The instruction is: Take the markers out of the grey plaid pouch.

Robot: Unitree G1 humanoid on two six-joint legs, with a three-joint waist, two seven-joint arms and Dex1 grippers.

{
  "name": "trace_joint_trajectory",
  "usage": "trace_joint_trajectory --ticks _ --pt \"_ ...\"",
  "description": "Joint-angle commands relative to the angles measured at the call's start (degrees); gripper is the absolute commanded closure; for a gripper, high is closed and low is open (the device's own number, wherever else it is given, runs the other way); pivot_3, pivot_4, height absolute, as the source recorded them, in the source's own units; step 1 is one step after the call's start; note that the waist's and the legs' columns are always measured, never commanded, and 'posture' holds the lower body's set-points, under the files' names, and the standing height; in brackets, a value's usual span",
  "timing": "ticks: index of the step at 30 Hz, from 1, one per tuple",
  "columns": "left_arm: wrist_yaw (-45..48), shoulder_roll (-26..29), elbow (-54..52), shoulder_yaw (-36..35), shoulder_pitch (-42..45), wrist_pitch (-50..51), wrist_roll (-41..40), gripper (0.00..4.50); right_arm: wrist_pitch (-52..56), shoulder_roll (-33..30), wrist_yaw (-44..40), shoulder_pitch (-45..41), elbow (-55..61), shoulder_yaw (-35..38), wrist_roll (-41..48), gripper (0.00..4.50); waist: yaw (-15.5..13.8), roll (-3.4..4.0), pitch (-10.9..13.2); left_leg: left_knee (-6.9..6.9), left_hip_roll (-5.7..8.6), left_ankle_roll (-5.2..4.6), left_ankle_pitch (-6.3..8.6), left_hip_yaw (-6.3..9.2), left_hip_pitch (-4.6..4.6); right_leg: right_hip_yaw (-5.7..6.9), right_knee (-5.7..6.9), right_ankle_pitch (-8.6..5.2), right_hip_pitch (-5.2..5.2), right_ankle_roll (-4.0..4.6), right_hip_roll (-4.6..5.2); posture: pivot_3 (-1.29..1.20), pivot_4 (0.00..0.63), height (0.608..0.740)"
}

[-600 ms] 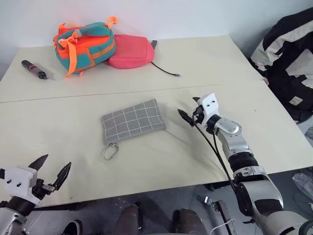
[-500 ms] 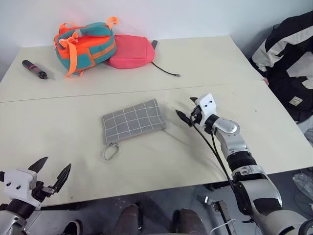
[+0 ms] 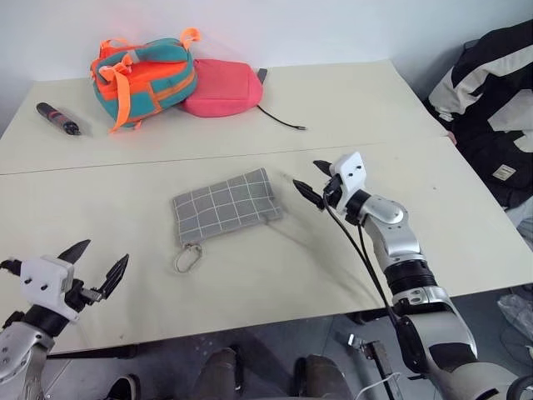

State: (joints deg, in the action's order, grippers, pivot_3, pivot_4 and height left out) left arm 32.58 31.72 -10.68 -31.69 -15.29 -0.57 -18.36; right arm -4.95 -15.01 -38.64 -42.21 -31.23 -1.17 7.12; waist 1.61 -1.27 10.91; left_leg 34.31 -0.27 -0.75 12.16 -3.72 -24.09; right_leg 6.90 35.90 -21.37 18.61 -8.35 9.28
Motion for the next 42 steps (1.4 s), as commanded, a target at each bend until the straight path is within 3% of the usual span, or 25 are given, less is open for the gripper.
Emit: trace_joint_trajectory --ticks 1,7,9,13,24,30,35,42 --pt "1.7 3.5 5.8 2.3 4.9 -5.4 3.8 0.51 -1.7 2.8 1.9 0.1 2.3 -2.6 -1.9 2.31 0.0 0.01 0.0 -0.01 -0.01 0.01 0.0 0.0 0.0 0.0 0.01 0.0 0.01 0.0 -0.01 0.0 0.15 0.74" --pt "0.8 8.5 24.4 11.4 18.5 -22.6 15.7 0.51 -3.0 7.6 8.7 -2.8 -7.3 -5.0 -7.0 4.45 0.1 0.0 0.0 -0.06 0.01 0.08 -0.04 -0.02 0.0 -0.03 0.08 0.01 0.09 0.03 -0.05 0.0 0.15 0.74" --pt "-0.6 9.9 29.6 15.4 21.8 -29.2 21.2 0.51 -4.2 7.9 10.4 -3.6 -10.6 -5.7 -8.7 4.49 0.0 0.0 0.0 -0.08 0.04 0.08 -0.04 -0.03 0.01 -0.04 0.1 0.02 0.11 0.04 -0.04 0.0 0.15 0.74" --pt "0.1 10.7 36.5 20.1 26.5 -36.8 23.3 0.51 -5.6 6.8 12.9 -4.5 -13.5 -6.5 -11.7 4.49 0.1 -0.02 0.0 -0.13 -0.03 0.09 -0.05 -0.05 -0.01 0.01 0.11 0.02 0.18 0.04 -0.05 0.0 0.15 0.74" --pt "-3.5 15.9 46.9 27.2 31.4 -52.9 31.8 0.51 -4.1 6.9 9.1 -2.5 -7.8 -5.6 -9.3 4.49 0.1 -0.02 0.0 -0.12 0.01 0.07 -0.09 -0.11 0.03 0.08 0.22 0.02 0.18 0.05 0.04 0.0 0.15 0.74" --pt "-4.4 18.7 49.6 29.6 32.4 -57.6 33.0 0.51 -4.0 7.2 7.9 -2.2 -2.5 -4.7 -7.3 4.49 0.5 -0.01 0.0 -0.14 -0.08 0.08 -0.08 -0.23 0.04 0.14 0.71 0.02 0.53 0.05 0.06 0.0 0.15 0.74" --pt "-4.8 16.7 49.7 31.8 34.8 -56.4 32.6 0.51 -3.3 8.7 5.7 -2.6 -2.2 -5.2 -5.6 4.49 0.2 -0.01 0.0 -0.13 -0.07 0.09 -0.08 -0.3 0.03 0.14 1.05 0.03 0.71 0.04 0.13 0.0 0.15 0.74" --pt "-4.8 17.1 48.9 32.3 33.8 -56.2 31.3 0.51 -3.7 6.6 5.7 0.4 -4.8 -12.0 -13.5 4.49 0.0 -0.05 -0.1 -0.1 -0.01 0.07 -0.08 -0.29 0.02 0.12 1.11 0.03 0.74 0.04 0.18 0.0 0.15 0.74"
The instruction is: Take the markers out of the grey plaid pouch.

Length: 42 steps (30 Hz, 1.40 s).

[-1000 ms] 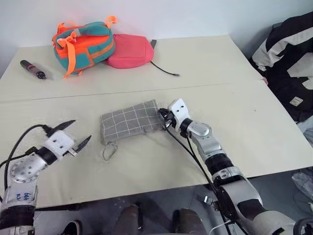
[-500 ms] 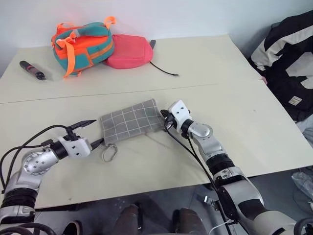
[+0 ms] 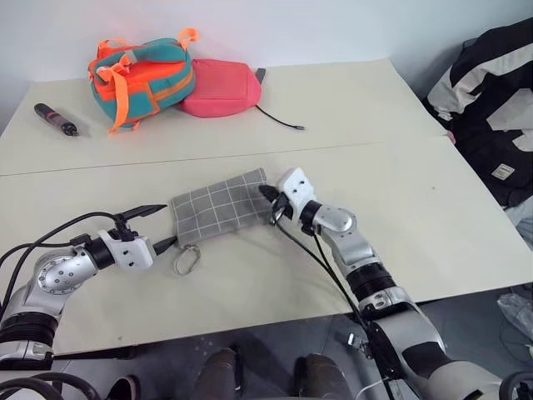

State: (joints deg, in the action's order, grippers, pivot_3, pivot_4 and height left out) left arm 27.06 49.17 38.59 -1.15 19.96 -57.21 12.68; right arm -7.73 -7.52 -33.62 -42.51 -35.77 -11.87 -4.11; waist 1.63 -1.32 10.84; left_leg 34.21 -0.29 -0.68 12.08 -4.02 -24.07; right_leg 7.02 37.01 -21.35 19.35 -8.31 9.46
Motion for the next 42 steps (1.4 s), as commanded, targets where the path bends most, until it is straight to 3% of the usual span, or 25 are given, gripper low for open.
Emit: trace_joint_trajectory --ticks 1,16,20,23,32,34,38,42 --pt "0.5 -0.3 -0.5 1.8 -1.6 0.3 0.6 0.51 -0.9 -1.1 1.3 0.7 -0.8 -1.7 -3.0 4.49 0.1 0.0 0.0 0.0 0.0 0.0 0.0 0.0 0.0 0.0 0.01 0.0 0.01 0.0 0.0 0.0 0.15 0.74" --pt "-6.0 -1.8 2.0 7.4 3.8 -3.7 11.6 0.51 -0.1 -1.5 0.6 0.1 -1.2 -1.4 -3.1 4.49 -0.2 0.06 -0.2 0.06 0.05 -0.02 -0.02 0.05 0.02 0.0 0.03 0.0 -0.08 0.0 0.01 0.0 0.15 0.74" --pt "-2.4 -3.0 2.6 9.2 5.6 -2.7 7.7 0.51 0.2 -1.7 0.7 0.4 -0.6 -1.1 -3.1 4.49 -0.3 0.06 -0.3 0.06 0.06 -0.02 -0.02 0.06 0.02 -0.01 0.04 0.0 -0.08 0.0 0.02 0.0 0.15 0.74" --pt "-2.0 -2.9 3.0 9.6 5.6 -2.8 6.8 1.12 0.4 -2.0 0.5 0.8 0.1 -0.9 -3.0 4.5 -0.2 0.06 -0.3 0.08 0.06 -0.02 -0.02 0.05 0.02 -0.01 0.04 0.0 -0.09 0.0 0.02 0.0 0.15 0.74" --pt "2.6 -3.1 1.6 10.1 4.0 -1.2 -0.3 4.04 0.0 -2.9 0.3 2.0 2.4 -0.5 -2.8 4.5 -0.1 0.07 -0.3 0.08 0.06 -0.03 -0.02 0.06 0.02 0.0 0.04 0.0 -0.08 0.0 0.02 0.0 0.15 0.74" --pt "3.3 -3.2 0.2 10.1 3.4 -0.4 -1.5 4.45 2.6 -2.5 -1.4 2.2 4.7 1.8 1.2 4.5 0.0 0.09 -0.3 0.08 0.06 -0.03 -0.02 0.06 0.02 -0.01 0.04 0.0 -0.08 0.0 0.02 0.0 0.15 0.74" --pt "2.9 -4.7 -6.1 8.9 1.7 4.9 -3.0 4.5 13.5 -2.8 -6.3 3.3 15.7 5.8 10.8 3.19 -0.1 0.1 -0.3 0.08 0.06 -0.04 -0.02 0.06 0.0 -0.01 0.02 0.0 -0.09 0.0 0.02 0.0 0.15 0.74" --pt "0.8 -7.6 -14.1 8.2 -0.5 13.8 -0.4 4.5 31.1 -6.0 -12.4 6.1 32.7 6.6 21.2 1.8 -0.3 0.1 -0.3 0.09 0.07 -0.06 -0.01 0.1 -0.03 -0.02 0.0 0.0 -0.1 0.0 0.02 0.0 0.15 0.74"
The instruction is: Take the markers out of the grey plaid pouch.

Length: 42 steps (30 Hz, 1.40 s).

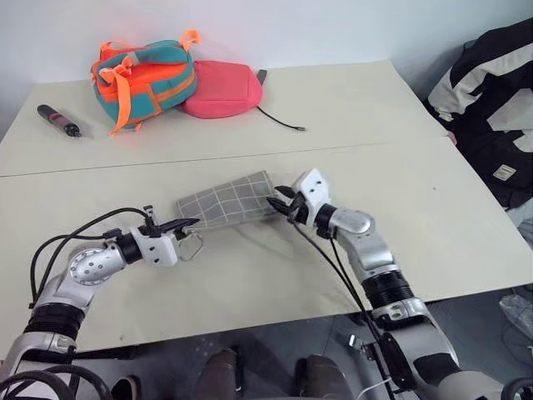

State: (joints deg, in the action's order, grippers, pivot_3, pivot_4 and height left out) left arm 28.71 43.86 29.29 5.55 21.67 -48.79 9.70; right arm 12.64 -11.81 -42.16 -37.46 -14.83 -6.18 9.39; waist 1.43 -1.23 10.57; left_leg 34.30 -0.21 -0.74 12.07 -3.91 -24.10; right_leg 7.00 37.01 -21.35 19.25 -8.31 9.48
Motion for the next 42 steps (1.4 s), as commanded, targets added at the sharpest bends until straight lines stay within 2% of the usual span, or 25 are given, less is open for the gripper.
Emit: trace_joint_trajectory --ticks 1,2,6,10,14,22,30,33,36,39,42 --pt "-1.7 -3.3 -6.6 1.6 -2.6 7.5 4.0 4.5 16.0 -3.1 -5.3 2.2 16.3 0.7 11.0 1.47 -0.2 0.0 0.0 0.01 0.02 -0.01 0.01 0.03 -0.01 -0.01 0.0 0.0 -0.01 0.0 0.0 0.0 0.15 0.74" --pt "-2.3 -4.0 -8.2 1.8 -2.9 9.3 5.3 4.5 20.0 -4.2 -6.3 3.2 19.8 0.5 13.5 1.16 -0.4 0.0 0.0 0.03 0.02 -0.03 0.02 0.05 0.0 0.01 -0.01 0.0 -0.05 0.0 0.0 0.0 0.15 0.74" --pt "-5.7 -7.7 -15.3 2.3 -3.7 16.1 11.0 4.5 31.8 -7.8 -7.0 8.1 29.9 -0.4 20.5 1.16 -1.5 0.0 0.0 0.13 0.06 -0.08 0.05 0.08 -0.01 0.0 -0.17 0.0 -0.2 0.0 0.01 0.0 0.15 0.74" --pt "-6.0 -12.5 -23.9 3.7 -4.6 25.0 14.2 4.5 31.6 -9.3 -3.6 15.0 31.7 -6.1 15.8 1.16 -2.1 -0.01 0.0 0.25 0.09 -0.19 0.13 0.07 -0.02 0.01 -0.5 0.0 -0.4 0.0 0.03 0.0 0.15 0.74" --pt "-6.0 -14.3 -28.7 4.1 -5.8 29.8 16.0 4.5 30.3 -5.7 1.1 16.1 28.9 -7.1 13.9 1.16 -2.2 -0.01 0.0 0.29 0.06 -0.15 0.13 0.01 -0.05 0.0 -0.54 0.0 -0.38 -0.01 0.02 0.0 0.15 0.74" --pt "-6.9 -14.3 -31.1 6.1 -6.6 32.1 19.7 4.5 34.1 1.0 4.9 14.9 28.3 -3.7 18.2 1.16 -2.4 -0.01 0.0 0.29 0.04 -0.14 0.13 0.03 -0.04 0.01 -0.55 0.0 -0.39 0.0 -0.02 0.0 0.15 0.74" --pt "-7.2 -14.6 -32.2 6.5 -7.2 32.9 19.8 4.5 34.9 0.9 4.6 14.3 27.7 -3.0 19.4 1.16 -2.5 -0.01 0.0 0.28 0.02 -0.13 0.16 0.01 -0.04 0.01 -0.58 0.0 -0.38 0.0 -0.02 0.0 0.15 0.74" --pt "-7.2 -14.5 -32.2 6.2 -7.1 33.1 19.6 4.5 33.1 -5.3 0.9 14.8 25.2 -1.9 17.7 1.16 -2.7 -0.01 0.0 0.29 0.04 -0.14 0.17 0.01 -0.04 0.0 -0.58 0.0 -0.38 0.0 -0.01 0.0 0.15 0.74" --pt "-7.3 -14.2 -32.3 5.9 -7.2 32.9 19.6 4.5 32.5 -7.6 0.0 14.3 23.7 -0.3 18.4 1.16 -2.7 -0.01 0.0 0.31 0.04 -0.18 0.19 0.0 -0.04 0.0 -0.65 0.0 -0.42 -0.01 0.0 0.0 0.15 0.74" --pt "-7.5 -13.9 -32.3 5.7 -7.4 32.7 19.8 4.5 34.2 -7.5 0.2 13.2 23.2 2.3 20.8 1.16 -2.7 0.0 0.0 0.29 -0.06 -0.13 0.17 -0.01 -0.03 0.03 -0.68 0.0 -0.42 -0.01 -0.05 0.0 0.15 0.74" --pt "-7.7 -13.9 -32.1 5.8 -7.3 32.5 19.9 4.5 37.2 -4.4 2.3 12.6 24.6 3.1 23.8 1.16 -2.6 0.0 0.0 0.29 -0.05 -0.13 0.17 -0.02 -0.03 0.03 -0.68 0.0 -0.42 -0.01 -0.05 0.0 0.15 0.74"
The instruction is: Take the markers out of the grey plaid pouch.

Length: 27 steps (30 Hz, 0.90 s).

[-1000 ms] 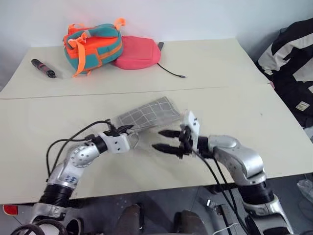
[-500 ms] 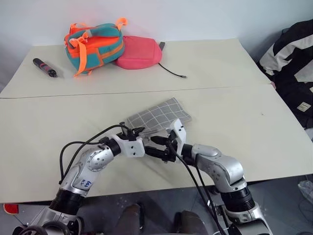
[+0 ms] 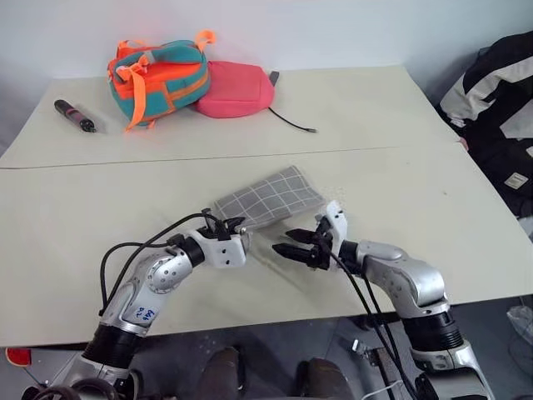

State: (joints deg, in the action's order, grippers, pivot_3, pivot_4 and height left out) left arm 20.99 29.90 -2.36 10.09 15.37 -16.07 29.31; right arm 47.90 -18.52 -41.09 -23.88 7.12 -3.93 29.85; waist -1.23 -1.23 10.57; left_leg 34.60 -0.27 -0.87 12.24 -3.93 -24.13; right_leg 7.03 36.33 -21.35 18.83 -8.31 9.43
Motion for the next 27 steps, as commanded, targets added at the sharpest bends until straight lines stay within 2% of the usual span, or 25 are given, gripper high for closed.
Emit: trace_joint_trajectory --ticks 1,11,16,22,25,27 --pt "0.0 0.1 -0.4 1.4 -1.0 -0.2 0.4 4.5 2.5 3.2 1.9 -0.9 3.1 0.6 3.7 1.16 0.0 0.0 0.0 0.0 0.0 0.0 0.0 0.01 0.0 0.0 0.0 0.0 -0.01 0.0 0.0 0.0 0.15 0.74" --pt "0.0 0.0 -1.1 1.6 -1.3 0.0 0.4 4.5 7.0 5.3 3.2 1.3 7.3 -1.4 7.2 1.16 0.0 0.01 0.0 -0.01 0.01 -0.01 0.02 0.02 -0.01 0.0 -0.03 0.0 0.0 0.0 0.01 0.0 0.15 0.74" --pt "0.0 -0.1 -1.2 1.7 -1.1 0.2 0.6 4.5 4.2 6.9 5.5 1.2 4.8 -5.3 2.8 1.16 0.0 0.01 0.0 -0.02 0.01 -0.01 0.03 0.01 -0.01 0.0 -0.02 0.0 0.02 0.0 0.01 0.0 0.15 0.74" --pt "0.1 -0.1 -1.8 1.7 -1.2 0.6 0.6 4.5 3.6 11.0 8.5 0.9 3.1 -4.3 2.9 1.16 0.0 0.01 0.0 -0.02 0.02 0.0 0.02 0.01 -0.02 0.0 -0.01 0.0 0.03 0.0 0.01 0.0 0.15 0.74" --pt "0.1 -0.1 -2.1 1.7 -1.5 0.8 0.7 4.5 4.0 12.6 9.3 0.5 3.0 -3.1 3.8 1.71 0.1 0.01 0.0 -0.02 0.02 -0.01 0.03 0.01 -0.02 -0.01 -0.01 0.0 0.04 0.0 0.01 0.0 0.15 0.74" --pt "0.1 -0.2 -2.3 1.8 -1.6 1.0 0.7 4.5 4.0 12.5 9.4 0.7 3.1 -3.3 3.7 2.36 0.1 0.01 0.0 -0.06 0.02 0.0 0.03 0.01 -0.02 -0.01 -0.01 0.0 0.06 0.0 0.01 0.0 0.15 0.74"
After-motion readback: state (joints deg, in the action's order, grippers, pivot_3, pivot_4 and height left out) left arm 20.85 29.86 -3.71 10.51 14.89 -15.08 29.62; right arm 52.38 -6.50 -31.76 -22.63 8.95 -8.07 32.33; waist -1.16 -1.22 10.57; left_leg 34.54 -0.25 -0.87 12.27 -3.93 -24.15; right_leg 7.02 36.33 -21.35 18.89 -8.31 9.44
